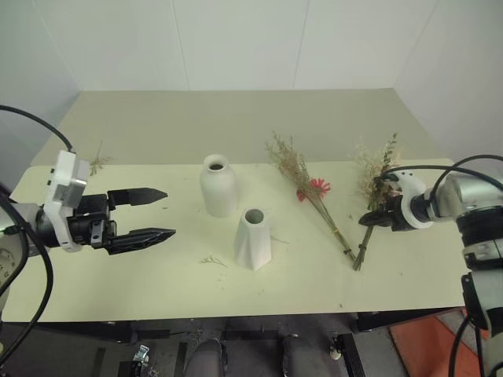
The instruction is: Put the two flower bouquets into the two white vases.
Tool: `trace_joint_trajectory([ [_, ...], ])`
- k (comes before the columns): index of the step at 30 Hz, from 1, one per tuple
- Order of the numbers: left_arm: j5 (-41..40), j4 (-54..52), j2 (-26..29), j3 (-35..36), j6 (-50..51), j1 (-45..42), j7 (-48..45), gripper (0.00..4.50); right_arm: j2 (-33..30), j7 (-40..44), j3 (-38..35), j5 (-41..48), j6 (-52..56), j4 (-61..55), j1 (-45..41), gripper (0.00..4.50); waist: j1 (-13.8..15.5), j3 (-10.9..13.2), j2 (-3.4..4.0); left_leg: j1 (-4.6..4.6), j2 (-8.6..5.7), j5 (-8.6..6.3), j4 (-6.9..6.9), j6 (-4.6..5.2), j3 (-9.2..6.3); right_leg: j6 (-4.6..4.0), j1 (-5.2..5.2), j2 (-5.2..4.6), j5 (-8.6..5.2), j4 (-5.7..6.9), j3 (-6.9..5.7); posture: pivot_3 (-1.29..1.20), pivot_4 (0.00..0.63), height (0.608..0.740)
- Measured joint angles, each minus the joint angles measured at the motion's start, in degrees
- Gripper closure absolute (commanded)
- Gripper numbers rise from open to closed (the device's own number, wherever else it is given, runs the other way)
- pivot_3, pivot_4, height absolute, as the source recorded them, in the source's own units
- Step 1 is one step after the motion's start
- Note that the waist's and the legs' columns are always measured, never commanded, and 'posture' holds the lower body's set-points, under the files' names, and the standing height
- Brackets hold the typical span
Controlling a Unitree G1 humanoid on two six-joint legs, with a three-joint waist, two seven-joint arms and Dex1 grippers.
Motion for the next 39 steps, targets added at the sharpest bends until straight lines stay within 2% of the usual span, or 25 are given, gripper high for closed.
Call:
trace_joint_trajectory([
  [3,0.0,0.0,0.0,0.1,0.0,0.1,0.2,0.00,1.1,-0.8,-1.0,-1.8,-2.2,3.5,-1.2,4.19,-0.1,0.0,0.00,0.02,0.00,0.00,0.02,0.00,0.00,0.00,0.03,-0.01,0.01,0.00,0.00,0.00,0.150,0.740],
  [4,0.0,0.0,0.0,0.1,0.0,0.1,0.3,0.00,1.3,-0.9,-1.4,-1.9,-2.6,4.0,-1.3,4.29,-0.1,0.0,0.00,0.02,0.00,0.00,0.02,0.00,0.00,0.00,0.03,0.00,0.01,0.00,0.00,0.00,0.150,0.740],
  [8,0.0,0.0,0.0,0.1,0.0,0.1,0.5,0.00,2.0,-2.9,-5.5,-2.5,-3.7,5.3,-1.8,4.29,-0.2,0.0,0.00,-0.02,-0.01,0.00,0.01,0.00,0.00,0.00,-0.02,-0.01,0.01,0.01,0.00,0.00,0.150,0.740],
  [12,0.0,0.5,0.0,0.1,-0.2,-0.7,0.4,0.00,1.9,-6.4,-12.6,-2.2,-5.0,2.6,-1.9,4.29,-0.3,0.0,0.01,-0.02,0.00,0.00,0.01,0.00,0.00,0.00,-0.02,-0.01,0.01,0.03,0.00,0.00,0.150,0.740],
  [17,0.9,2.8,0.0,-1.0,-1.2,-3.4,0.6,0.00,2.2,-7.1,-21.7,1.1,-10.2,-13.8,3.0,4.29,-0.2,0.0,0.02,-0.02,0.01,0.00,0.00,0.00,-0.01,0.01,-0.02,0.00,0.01,0.03,-0.01,0.00,0.150,0.740],
  [21,4.2,5.1,0.0,-3.3,-1.7,-7.6,3.8,0.00,7.4,-6.9,-26.4,5.3,-16.6,-28.0,6.5,4.29,-0.7,0.0,0.01,0.04,0.01,0.00,0.03,0.00,-0.02,0.01,0.01,0.01,0.01,0.12,0.02,0.00,0.150,0.740],
  [26,6.3,5.3,-0.1,-5.9,-1.0,-10.6,8.0,0.00,15.4,-7.7,-25.4,7.5,-23.2,-35.8,6.0,4.29,-1.3,0.0,0.02,0.00,0.01,0.01,0.01,-0.01,-0.03,0.02,-0.02,-0.01,0.02,0.21,0.02,0.00,0.150,0.740],
  [34,6.7,4.8,-0.2,-5.9,-0.2,-9.8,8.7,0.00,26.8,-8.0,-20.7,7.5,-32.0,-34.0,-1.7,4.29,-1.2,0.0,0.04,-0.02,0.01,0.02,0.01,-0.03,-0.06,0.01,-0.07,-0.01,0.03,0.22,-0.01,0.00,0.150,0.740],
  [39,6.6,3.4,0.1,-4.4,0.4,-8.2,9.2,0.00,33.9,-7.9,-17.1,6.9,-37.8,-29.0,-5.3,4.29,-1.3,0.0,0.05,-0.02,0.02,0.04,-0.01,-0.07,-0.07,0.00,-0.10,0.00,0.04,0.25,-0.03,0.00,0.150,0.740],
])
